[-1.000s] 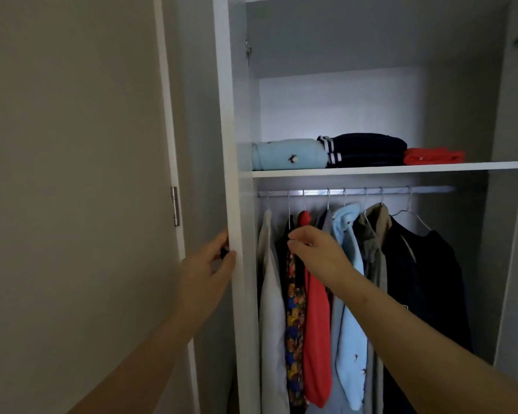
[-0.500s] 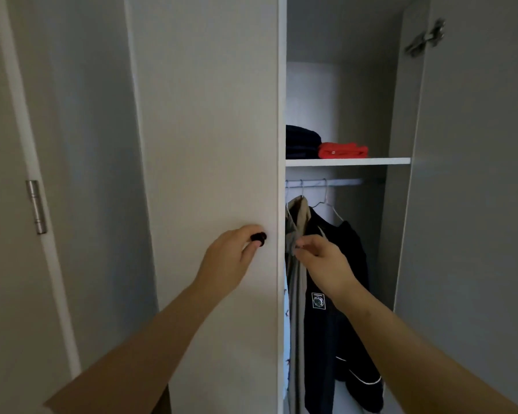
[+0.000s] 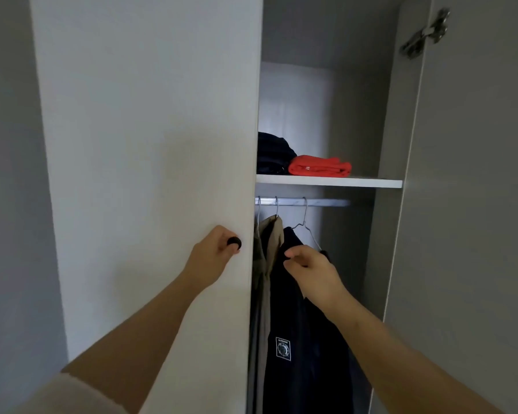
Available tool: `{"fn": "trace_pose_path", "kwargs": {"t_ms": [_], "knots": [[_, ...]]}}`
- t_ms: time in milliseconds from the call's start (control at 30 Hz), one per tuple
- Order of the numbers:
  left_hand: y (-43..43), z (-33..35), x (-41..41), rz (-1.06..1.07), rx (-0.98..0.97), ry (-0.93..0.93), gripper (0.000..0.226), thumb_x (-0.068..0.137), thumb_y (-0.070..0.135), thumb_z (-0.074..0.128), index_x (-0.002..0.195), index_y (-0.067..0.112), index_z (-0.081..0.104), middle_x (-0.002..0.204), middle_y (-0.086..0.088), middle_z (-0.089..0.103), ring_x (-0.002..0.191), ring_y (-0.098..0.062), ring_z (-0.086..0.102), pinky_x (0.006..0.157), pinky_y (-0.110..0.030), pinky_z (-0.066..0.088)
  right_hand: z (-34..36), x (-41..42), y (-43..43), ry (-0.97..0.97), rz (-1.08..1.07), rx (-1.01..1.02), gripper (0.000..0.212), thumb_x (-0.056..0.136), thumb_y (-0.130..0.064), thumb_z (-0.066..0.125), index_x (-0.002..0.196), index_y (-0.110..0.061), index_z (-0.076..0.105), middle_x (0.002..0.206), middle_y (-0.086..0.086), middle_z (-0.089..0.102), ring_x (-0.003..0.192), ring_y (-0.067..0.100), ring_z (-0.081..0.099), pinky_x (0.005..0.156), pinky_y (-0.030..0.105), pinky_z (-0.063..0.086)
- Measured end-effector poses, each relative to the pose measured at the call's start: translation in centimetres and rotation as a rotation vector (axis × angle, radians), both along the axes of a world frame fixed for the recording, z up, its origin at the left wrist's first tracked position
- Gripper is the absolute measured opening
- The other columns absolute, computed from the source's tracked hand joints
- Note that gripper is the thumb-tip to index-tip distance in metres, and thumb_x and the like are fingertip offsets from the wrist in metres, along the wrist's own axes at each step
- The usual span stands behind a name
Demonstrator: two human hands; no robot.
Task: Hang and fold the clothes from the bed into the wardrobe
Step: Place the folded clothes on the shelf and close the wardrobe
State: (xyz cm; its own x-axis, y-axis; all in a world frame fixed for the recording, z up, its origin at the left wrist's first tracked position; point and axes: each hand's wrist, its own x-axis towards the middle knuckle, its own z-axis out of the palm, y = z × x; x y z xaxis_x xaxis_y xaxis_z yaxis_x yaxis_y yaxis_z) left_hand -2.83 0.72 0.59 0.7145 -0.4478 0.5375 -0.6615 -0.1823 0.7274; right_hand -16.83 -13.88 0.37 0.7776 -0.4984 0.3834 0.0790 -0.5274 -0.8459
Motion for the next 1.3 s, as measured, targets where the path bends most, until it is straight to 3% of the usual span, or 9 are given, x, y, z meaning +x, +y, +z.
{"fn": "trace_pose_path", "kwargs": {"t_ms": [67, 167, 300, 367, 567, 800, 1133, 1233, 1300], "knots": [[-1.0, -0.2, 0.9, 0.031, -0.018, 0.015, 0.024, 0.089, 0.009, 0.058, 0.076, 0.028, 0.05, 0.076, 0.015, 0.061, 0.075, -0.003, 0.058, 0.066, -0.006, 0.041, -0.4, 1.3, -1.0, 0.011, 0.014, 0.016, 0.019, 0.092, -0.018, 0.055, 0.11, -0.021, 0.06, 0.101, -0.004, 0.062, 0.086, 0.004, 0.056, 0.064, 0.003, 0.041], [-2.2, 0.0, 2.0, 0.056, -0.006, 0.007, 0.025, 0.089, 0.009, 0.058, 0.076, 0.028, 0.049, 0.076, 0.014, 0.061, 0.081, -0.012, 0.062, 0.077, -0.024, 0.045, -1.0, 3.2, -1.8, 0.033, -0.003, -0.003, 0.021, 0.091, -0.018, 0.056, 0.111, -0.017, 0.061, 0.105, 0.001, 0.063, 0.093, 0.012, 0.058, 0.08, 0.018, 0.046], [-3.4, 0.1, 3.6, 0.088, 0.036, -0.021, 0.011, 0.09, 0.012, 0.056, 0.085, 0.019, 0.049, 0.08, 0.007, 0.063, 0.087, -0.023, 0.063, 0.084, -0.036, 0.047, -1.6, 5.4, -1.9, 0.044, 0.052, 0.085, 0.02, 0.093, -0.013, 0.054, 0.112, -0.011, 0.059, 0.087, -0.003, 0.06, 0.071, 0.003, 0.052, 0.057, 0.002, 0.041], [-4.0, -0.1, 4.3, 0.106, 0.037, -0.016, 0.008, 0.09, 0.014, 0.055, 0.088, 0.019, 0.049, 0.082, 0.006, 0.064, 0.087, -0.024, 0.062, 0.087, -0.039, 0.047, -1.6, 6.4, -1.9, 0.057, 0.057, 0.081, 0.02, 0.093, -0.014, 0.053, 0.112, -0.012, 0.058, 0.085, -0.004, 0.057, 0.068, 0.001, 0.05, 0.054, 0.0, 0.04], [-5.0, -0.3, 6.0, 0.095, 0.01, 0.0, 0.009, 0.091, 0.017, 0.053, 0.087, 0.023, 0.047, 0.09, 0.003, 0.066, 0.087, -0.021, 0.062, 0.087, -0.039, 0.047, -1.0, 9.0, -2.0, 0.043, 0.03, 0.081, 0.018, 0.093, -0.016, 0.054, 0.11, -0.017, 0.058, 0.084, -0.01, 0.057, 0.07, 0.002, 0.051, 0.057, 0.001, 0.04], [-5.6, -0.6, 6.8, 0.11, -0.012, 0.009, 0.007, 0.092, 0.019, 0.051, 0.088, 0.024, 0.048, 0.077, 0.018, 0.062, 0.079, -0.013, 0.061, 0.083, -0.033, 0.047, -1.3, 10.6, -1.8, 0.053, 0.013, 0.086, 0.019, 0.092, -0.016, 0.054, 0.111, -0.017, 0.058, 0.082, -0.011, 0.057, 0.068, 0.002, 0.052, 0.056, 0.003, 0.042], [-5.4, 0.1, 6.5, 0.05, 0.017, 0.127, 0.007, 0.092, 0.016, 0.05, 0.09, 0.023, 0.049, 0.089, 0.005, 0.063, 0.088, -0.022, 0.059, 0.085, -0.037, 0.045, -1.2, 9.8, -1.9, 0.038, -0.03, 0.118, 0.021, 0.093, -0.016, 0.054, 0.113, -0.015, 0.059, 0.093, -0.003, 0.061, 0.071, 0.002, 0.052, 0.056, 0.002, 0.042], [-5.2, 0.7, 5.7, 0.181, 0.216, 0.082, 0.026, 0.089, 0.025, 0.053, 0.115, 0.029, 0.048, 0.113, -0.003, 0.054, 0.107, -0.028, 0.049, 0.09, -0.036, 0.042, -0.8, 8.4, -2.4, 0.038, -0.065, 0.097, 0.022, 0.092, -0.021, 0.054, 0.113, -0.021, 0.059, 0.1, -0.007, 0.061, 0.085, 0.007, 0.056, 0.072, 0.015, 0.043], [-5.1, 1.3, 4.5, 0.318, 0.286, -0.062, 0.05, 0.087, 0.035, 0.056, 0.132, 0.035, 0.037, 0.129, -0.004, 0.039, 0.118, -0.028, 0.036, 0.094, -0.035, 0.034, -0.5, 7.2, -2.8, 0.007, -0.086, 0.119, 0.017, 0.091, -0.02, 0.054, 0.106, -0.024, 0.06, 0.099, -0.007, 0.062, 0.084, 0.007, 0.057, 0.069, 0.014, 0.042]]}}
